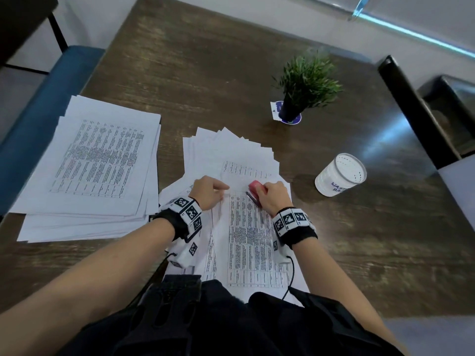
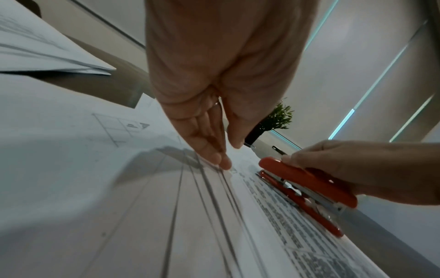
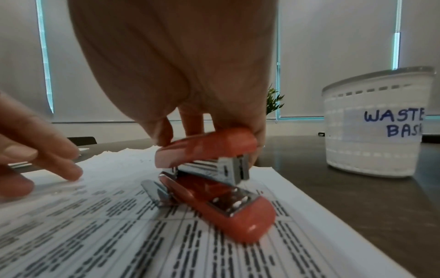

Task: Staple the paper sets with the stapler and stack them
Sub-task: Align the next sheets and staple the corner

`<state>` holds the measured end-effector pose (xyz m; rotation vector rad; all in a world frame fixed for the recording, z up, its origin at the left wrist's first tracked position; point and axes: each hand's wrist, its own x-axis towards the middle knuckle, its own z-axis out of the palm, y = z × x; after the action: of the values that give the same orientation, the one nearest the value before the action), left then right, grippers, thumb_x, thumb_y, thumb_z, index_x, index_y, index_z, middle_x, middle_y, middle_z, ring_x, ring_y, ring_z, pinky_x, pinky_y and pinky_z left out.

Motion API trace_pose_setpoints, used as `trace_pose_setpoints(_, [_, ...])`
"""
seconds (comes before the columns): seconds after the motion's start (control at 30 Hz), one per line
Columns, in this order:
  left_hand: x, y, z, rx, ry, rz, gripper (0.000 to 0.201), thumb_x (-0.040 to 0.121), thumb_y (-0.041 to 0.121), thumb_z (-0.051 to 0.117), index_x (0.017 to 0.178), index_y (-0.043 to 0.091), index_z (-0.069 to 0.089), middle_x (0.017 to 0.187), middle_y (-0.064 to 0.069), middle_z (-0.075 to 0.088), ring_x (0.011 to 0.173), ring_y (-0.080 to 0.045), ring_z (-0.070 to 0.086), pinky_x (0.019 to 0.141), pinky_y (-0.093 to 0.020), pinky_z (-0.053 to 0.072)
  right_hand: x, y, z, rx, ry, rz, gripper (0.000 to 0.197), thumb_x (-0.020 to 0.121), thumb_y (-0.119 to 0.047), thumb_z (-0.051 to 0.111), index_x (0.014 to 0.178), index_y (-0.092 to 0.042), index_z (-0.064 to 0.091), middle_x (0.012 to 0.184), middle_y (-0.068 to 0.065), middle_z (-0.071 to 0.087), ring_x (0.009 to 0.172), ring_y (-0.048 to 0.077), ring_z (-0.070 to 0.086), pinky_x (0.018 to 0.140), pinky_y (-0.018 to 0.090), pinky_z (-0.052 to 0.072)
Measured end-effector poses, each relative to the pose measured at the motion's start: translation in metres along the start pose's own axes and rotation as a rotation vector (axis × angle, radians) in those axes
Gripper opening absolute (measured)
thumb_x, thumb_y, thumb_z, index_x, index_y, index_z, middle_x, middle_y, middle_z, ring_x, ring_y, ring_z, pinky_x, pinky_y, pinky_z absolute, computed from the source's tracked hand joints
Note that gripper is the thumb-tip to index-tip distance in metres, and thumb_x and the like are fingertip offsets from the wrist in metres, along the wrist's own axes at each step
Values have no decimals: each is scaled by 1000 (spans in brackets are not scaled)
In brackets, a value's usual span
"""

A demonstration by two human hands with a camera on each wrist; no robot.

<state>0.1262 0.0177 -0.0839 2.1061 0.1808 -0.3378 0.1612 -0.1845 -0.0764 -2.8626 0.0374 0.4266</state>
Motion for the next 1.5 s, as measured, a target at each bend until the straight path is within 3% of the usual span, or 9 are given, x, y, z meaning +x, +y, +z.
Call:
trace_pose_setpoints(0.07, [2,-4,-2,14,34,-4,21,90,11,65,109,15,74,116,-5,70,110,-17,63,94,-18,41,-3,-3,-3,-172,55,13,46,99,-45,35,116,-13,65,126,13,50,118,32,43,97,46,39])
trace_pose_setpoints(0.13, [3,-10,-4,95,35,4,23,90,16,64,112,17,72,122,-4,67,114,-20,61,98,-23,43,-7,-12,-7,-193,185,-70,38,97,-37,43,121,-15,63,126,11,49,119,29,40,96,45,37])
trace_pose_setpoints(0.2, [3,-15,-3,269,-27,34,34,85,30,72,118,21,68,135,-1,57,125,-23,52,104,-37,43,-10,-23,-5,-97,245,-216,31,95,-25,50,119,-12,64,119,10,53,113,29,46,92,41,42])
trace_pose_setpoints(0.33, [-8,-16,-1,660,-108,53,56,75,51,75,121,23,61,155,5,28,137,-25,31,101,-42,38,-12,-47,9,51,-25,-306,26,96,-17,56,118,-8,66,118,13,57,112,29,55,97,33,42])
trace_pose_setpoints(0.43, [-12,-16,1,754,-128,70,68,76,55,72,132,24,51,158,6,20,139,-27,26,103,-44,36,-13,-58,18,7,-118,-299,12,91,-18,64,79,-13,65,104,13,53,95,29,58,91,29,46])
trace_pose_setpoints(0.5, [-12,-17,1,775,-140,70,73,78,56,69,139,26,43,160,6,17,141,-27,24,105,-45,35,-12,-61,24,-6,-122,-320,23,87,-18,67,67,-13,57,99,11,49,88,28,56,86,32,48])
trace_pose_setpoints(0.6, [-11,-17,0,787,-154,68,78,79,58,67,144,29,36,161,7,15,142,-27,22,108,-45,33,-10,-59,29,-41,-124,-391,14,89,-15,65,90,-5,73,105,13,52,93,28,58,89,33,46])
trace_pose_setpoints(0.77, [-11,-19,1,787,-150,74,80,79,59,67,146,32,34,161,7,15,142,-26,22,108,-44,32,-8,-53,33,-15,-93,-444,17,88,-12,66,99,-5,77,105,14,60,94,29,60,89,34,46])
trace_pose_setpoints(1.5, [-14,-22,-1,755,-145,104,85,80,59,65,151,31,28,161,7,14,142,-26,21,109,-42,32,-8,-39,35,220,18,-226,9,90,-7,62,94,-2,69,99,14,66,95,25,59,86,26,42])
